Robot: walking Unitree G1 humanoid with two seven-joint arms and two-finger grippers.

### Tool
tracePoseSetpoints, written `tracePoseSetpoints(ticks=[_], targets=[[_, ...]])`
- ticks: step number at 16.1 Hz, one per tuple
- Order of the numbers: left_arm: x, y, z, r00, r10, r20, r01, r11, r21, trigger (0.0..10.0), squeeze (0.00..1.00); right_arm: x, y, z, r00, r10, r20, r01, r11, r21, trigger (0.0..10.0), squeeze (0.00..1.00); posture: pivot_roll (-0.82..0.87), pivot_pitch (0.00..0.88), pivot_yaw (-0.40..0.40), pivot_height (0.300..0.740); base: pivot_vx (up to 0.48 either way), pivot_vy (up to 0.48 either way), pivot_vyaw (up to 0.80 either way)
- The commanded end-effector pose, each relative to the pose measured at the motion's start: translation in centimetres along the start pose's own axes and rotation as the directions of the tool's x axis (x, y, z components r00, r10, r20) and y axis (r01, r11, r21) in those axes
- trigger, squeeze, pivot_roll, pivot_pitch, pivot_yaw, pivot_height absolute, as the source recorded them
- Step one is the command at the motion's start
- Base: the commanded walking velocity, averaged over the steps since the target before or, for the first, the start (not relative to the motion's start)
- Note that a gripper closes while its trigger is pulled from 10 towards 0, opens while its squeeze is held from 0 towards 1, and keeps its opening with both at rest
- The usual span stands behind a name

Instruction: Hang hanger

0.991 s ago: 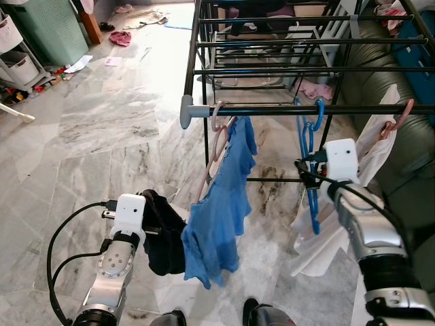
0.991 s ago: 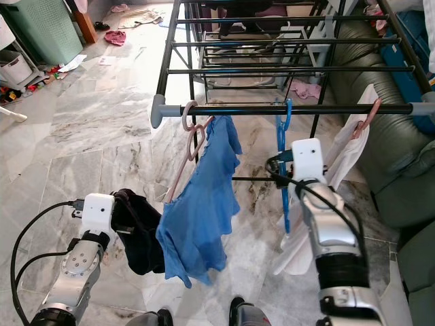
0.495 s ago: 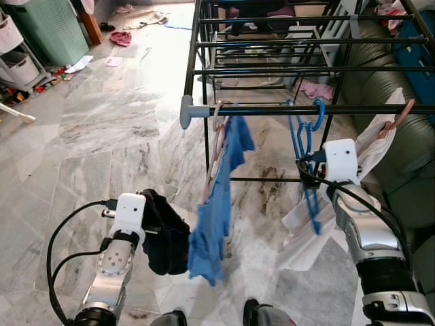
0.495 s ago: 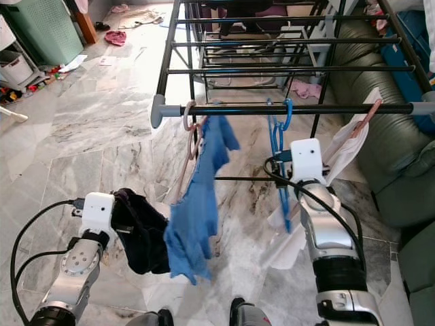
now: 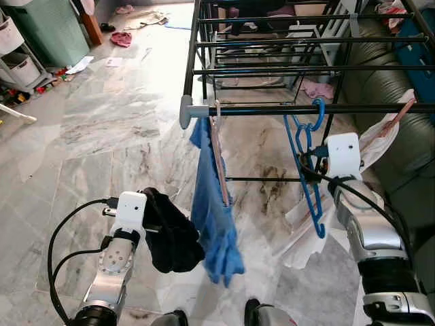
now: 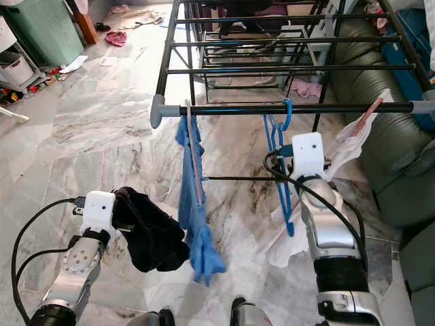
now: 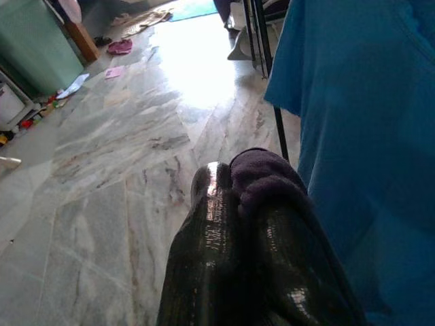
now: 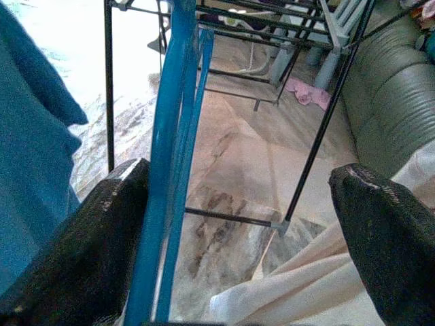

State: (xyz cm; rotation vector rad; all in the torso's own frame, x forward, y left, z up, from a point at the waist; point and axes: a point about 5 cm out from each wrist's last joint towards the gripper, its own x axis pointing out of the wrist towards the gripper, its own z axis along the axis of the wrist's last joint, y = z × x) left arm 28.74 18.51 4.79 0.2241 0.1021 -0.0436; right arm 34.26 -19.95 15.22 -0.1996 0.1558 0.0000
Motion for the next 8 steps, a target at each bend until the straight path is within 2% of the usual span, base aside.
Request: tracePoseSetpoints(ticks=[1,3,8], targets=[[-0.1,0.2,-0.3,1.000,-0.004,-0.017,0.004,1.000,0.015,10.0,0.00,0.3,-0.2,0.6,1.000,-0.007,0.002,0.007,1.000,0.007,10.0,0.00,-0.14,0.172,0.072,0.740,0.000,0.000,0.00],[-0.1,0.2,-0.3,1.000,-0.004,-0.019,0.004,1.000,0.014,10.0,0.00,0.5,0.1,1.0,1.000,-0.006,0.005,0.006,0.999,0.049,10.0,0.00,-0.14,0.172,0.072,0.740,0.000,0.000,0.00],[-0.1,0.1,-0.5,1.000,-0.007,-0.026,0.007,1.000,0.013,10.0,0.00,1.1,2.0,1.2,1.000,0.013,-0.017,-0.012,0.996,0.087,10.0,0.00,-0.14,0.170,0.068,0.740,0.000,0.000,0.00]])
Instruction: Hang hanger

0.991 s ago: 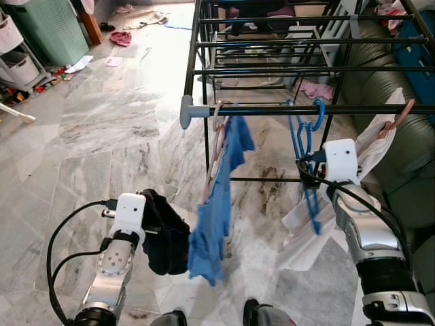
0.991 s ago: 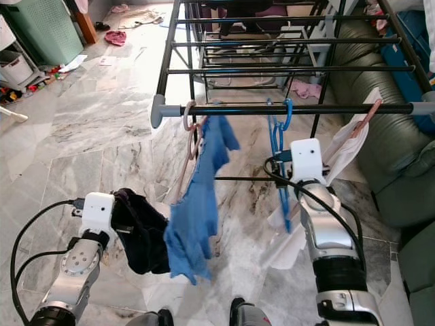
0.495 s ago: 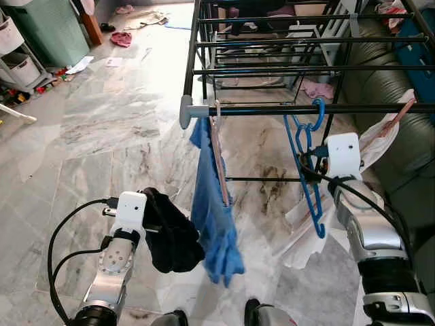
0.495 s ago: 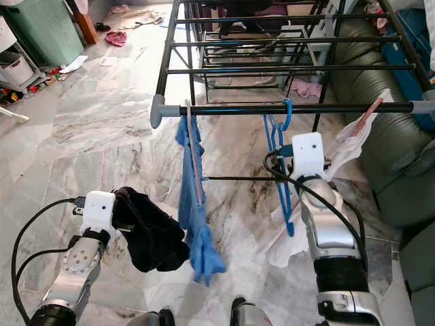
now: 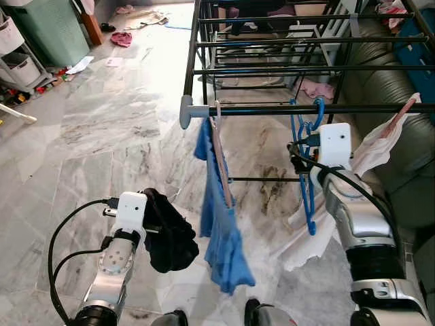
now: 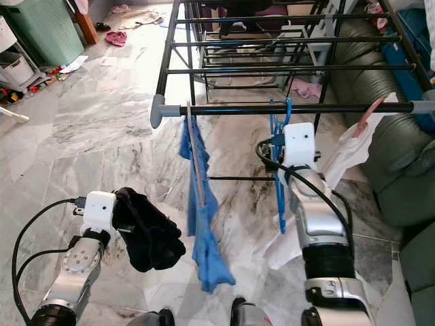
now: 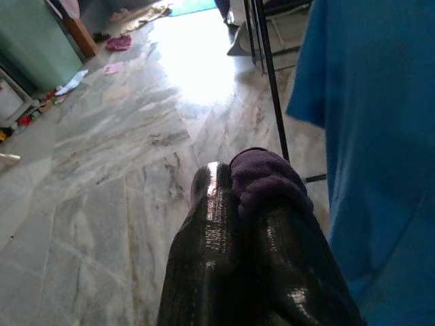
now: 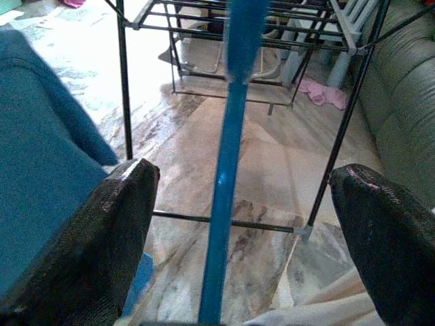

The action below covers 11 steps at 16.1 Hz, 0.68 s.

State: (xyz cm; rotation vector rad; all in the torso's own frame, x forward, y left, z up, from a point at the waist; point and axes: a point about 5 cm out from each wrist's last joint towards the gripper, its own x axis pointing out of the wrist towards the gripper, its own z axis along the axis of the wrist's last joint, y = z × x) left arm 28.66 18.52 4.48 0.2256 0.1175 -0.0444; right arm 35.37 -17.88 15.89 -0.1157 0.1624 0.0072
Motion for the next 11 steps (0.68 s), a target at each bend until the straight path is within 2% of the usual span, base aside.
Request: tracePoseSetpoints(ticks=[1,2,3,5,11], targets=[[-0.1,0.2,-0.2,1.000,-0.005,-0.013,0.005,1.000,0.012,10.0,0.00,0.1,0.4,-0.3,1.000,-0.007,-0.029,0.007,1.000,0.019,10.0,0.00,-0.14,0.169,0.066,0.740,0.000,0.000,0.00],[-0.1,0.2,-0.3,1.000,-0.005,-0.017,0.005,1.000,0.011,10.0,0.00,0.0,0.7,-1.1,0.998,-0.032,-0.054,0.034,0.999,0.036,0.7,0.00,-0.13,0.167,0.064,0.740,0.000,0.000,0.00],[-0.1,0.1,-0.4,1.000,-0.005,-0.020,0.005,1.000,0.010,10.0,0.00,-0.2,0.9,-1.7,0.996,-0.047,-0.077,0.052,0.997,0.063,0.0,0.00,-0.13,0.166,0.063,0.740,0.000,0.000,0.00],[-0.1,0.1,-0.4,1.000,-0.009,-0.022,0.009,1.000,0.009,10.0,0.00,-0.1,1.3,-2.2,0.994,-0.054,-0.097,0.063,0.994,0.091,0.0,0.00,-0.14,0.165,0.063,0.740,0.000,0.000,0.00],[0.0,-0.1,-0.4,1.000,-0.019,-0.022,0.019,1.000,0.007,10.0,0.00,0.2,1.5,-1.7,0.992,-0.097,-0.087,0.104,0.991,0.081,0.0,0.00,-0.14,0.162,0.065,0.740,0.000,0.000,0.00]])
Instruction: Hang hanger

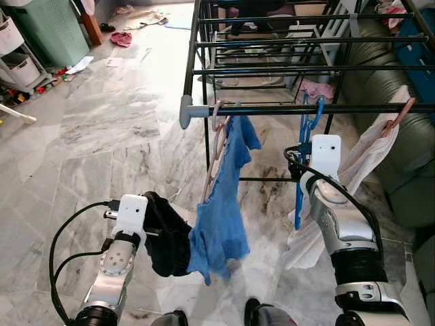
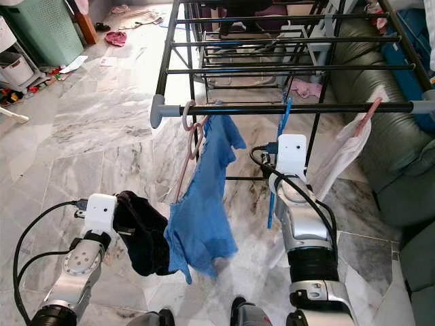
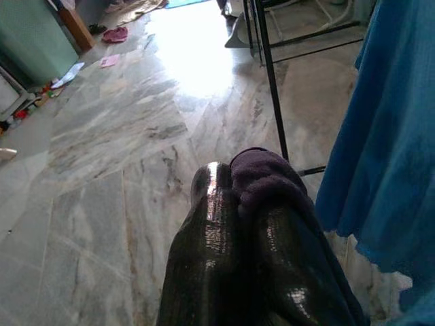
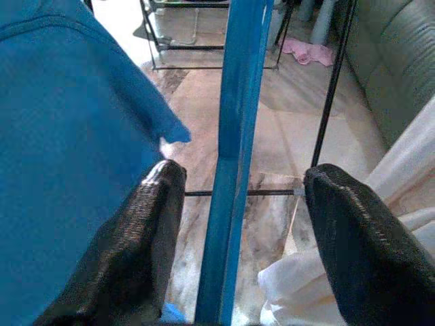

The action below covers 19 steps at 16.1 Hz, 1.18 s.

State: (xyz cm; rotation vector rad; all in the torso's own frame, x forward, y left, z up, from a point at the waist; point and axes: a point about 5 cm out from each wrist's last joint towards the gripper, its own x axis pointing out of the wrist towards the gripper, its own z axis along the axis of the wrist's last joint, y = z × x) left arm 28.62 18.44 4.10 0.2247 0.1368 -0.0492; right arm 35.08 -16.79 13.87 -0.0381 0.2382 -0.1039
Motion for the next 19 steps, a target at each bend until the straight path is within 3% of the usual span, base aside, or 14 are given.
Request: tracePoseSetpoints(ticks=[1,14,19], targets=[[0.0,0.0,-0.1,1.000,-0.013,-0.004,0.013,1.000,0.007,10.0,0.00,0.1,0.1,0.2,1.000,-0.003,0.001,0.004,1.000,-0.001,0.0,0.00,-0.14,0.161,0.067,0.740,0.000,0.000,0.00],[0.1,-0.1,-0.1,1.000,-0.011,-0.017,0.012,1.000,0.021,10.0,0.00,-0.5,-2.1,-0.9,0.998,-0.060,-0.011,0.059,0.997,-0.041,0.0,0.00,-0.15,0.163,0.071,0.740,0.000,0.000,0.00],[0.1,-0.1,-0.3,1.000,-0.009,-0.022,0.009,1.000,0.020,10.0,0.00,-0.8,-3.7,-1.6,0.997,-0.078,0.002,0.077,0.980,-0.183,0.0,0.00,-0.15,0.163,0.071,0.740,0.000,0.000,0.00]])
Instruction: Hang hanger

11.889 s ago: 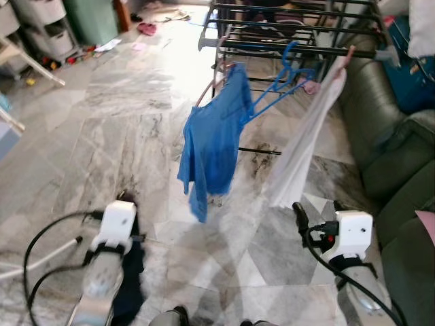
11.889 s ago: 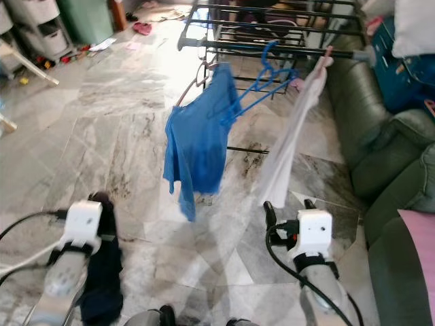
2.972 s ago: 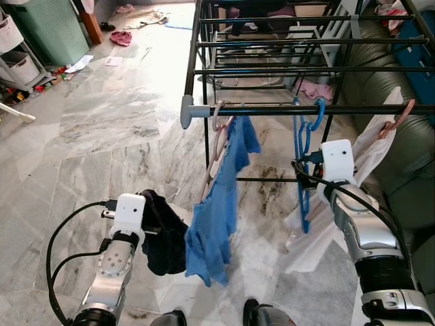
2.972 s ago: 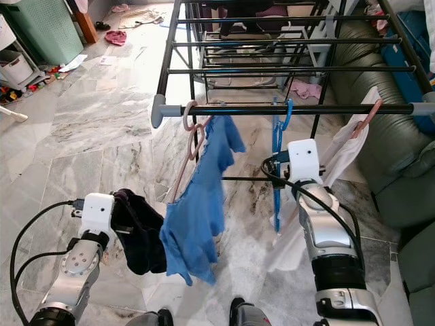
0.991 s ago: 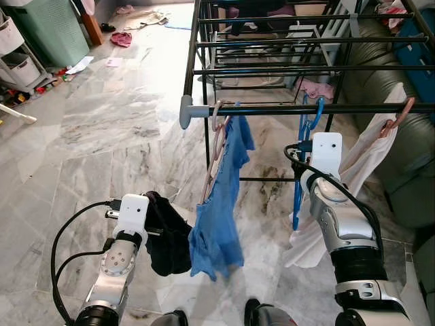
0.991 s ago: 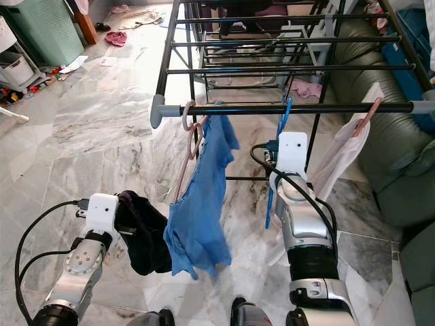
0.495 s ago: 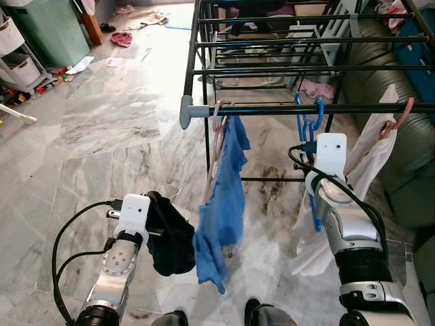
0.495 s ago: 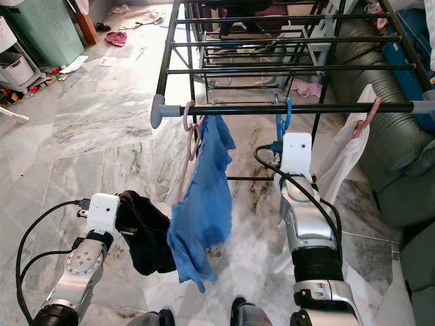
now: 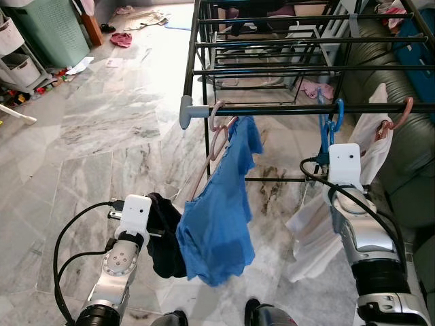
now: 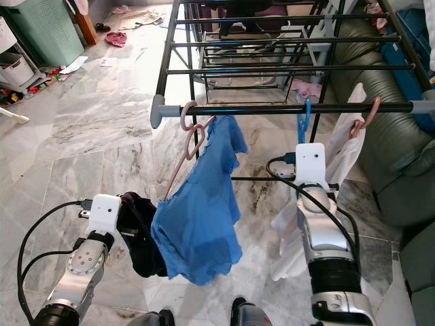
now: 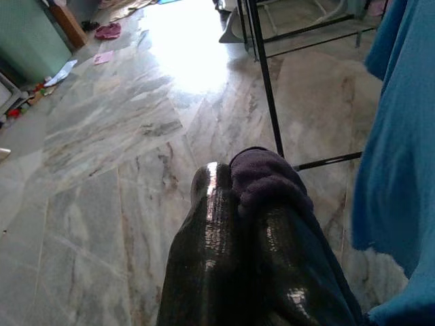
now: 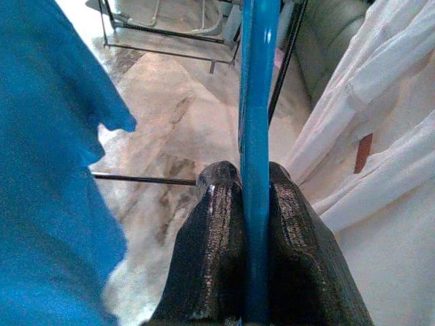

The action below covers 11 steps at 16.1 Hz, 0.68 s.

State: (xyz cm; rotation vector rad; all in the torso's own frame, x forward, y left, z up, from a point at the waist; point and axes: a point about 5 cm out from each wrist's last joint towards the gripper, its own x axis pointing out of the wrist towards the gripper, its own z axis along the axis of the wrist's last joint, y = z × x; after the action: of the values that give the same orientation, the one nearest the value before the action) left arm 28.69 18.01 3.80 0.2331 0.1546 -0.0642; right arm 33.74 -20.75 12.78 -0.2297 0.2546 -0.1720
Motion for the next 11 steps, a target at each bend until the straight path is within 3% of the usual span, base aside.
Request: tracePoseSetpoints(ticks=[1,3,9,10,11], targets=[[0.0,0.3,-0.1,1.000,0.008,-0.006,-0.008,1.000,0.011,10.0,0.00,-0.3,0.2,-0.1,1.000,0.014,0.009,-0.014,1.000,-0.027,0.0,0.00,-0.15,0.163,0.071,0.740,0.000,0.000,0.00],[0.1,0.3,-0.1,1.000,0.008,-0.005,-0.008,1.000,0.010,10.0,0.00,-0.4,0.3,-0.1,0.999,0.046,0.024,-0.044,0.996,-0.082,0.0,0.00,-0.15,0.161,0.072,0.740,0.000,0.000,0.00],[0.2,0.3,-0.1,1.000,0.018,-0.011,-0.017,1.000,0.021,10.0,0.00,-0.9,1.5,0.5,0.983,0.169,0.078,-0.166,0.985,-0.047,0.0,0.00,-0.15,0.159,0.071,0.740,0.000,0.000,0.00],[0.1,0.3,-0.1,1.000,0.019,-0.012,-0.019,1.000,0.022,10.0,0.00,-1.2,1.7,0.7,0.977,0.189,0.097,-0.186,0.982,-0.044,2.1,0.00,-0.15,0.159,0.071,0.740,0.000,0.000,0.00],[0.1,0.3,-0.2,1.000,0.020,-0.014,-0.019,1.000,0.022,10.0,0.00,-1.5,1.7,0.7,0.972,0.210,0.110,-0.207,0.978,-0.039,3.5,0.00,-0.15,0.160,0.069,0.740,0.000,0.000,0.00]])
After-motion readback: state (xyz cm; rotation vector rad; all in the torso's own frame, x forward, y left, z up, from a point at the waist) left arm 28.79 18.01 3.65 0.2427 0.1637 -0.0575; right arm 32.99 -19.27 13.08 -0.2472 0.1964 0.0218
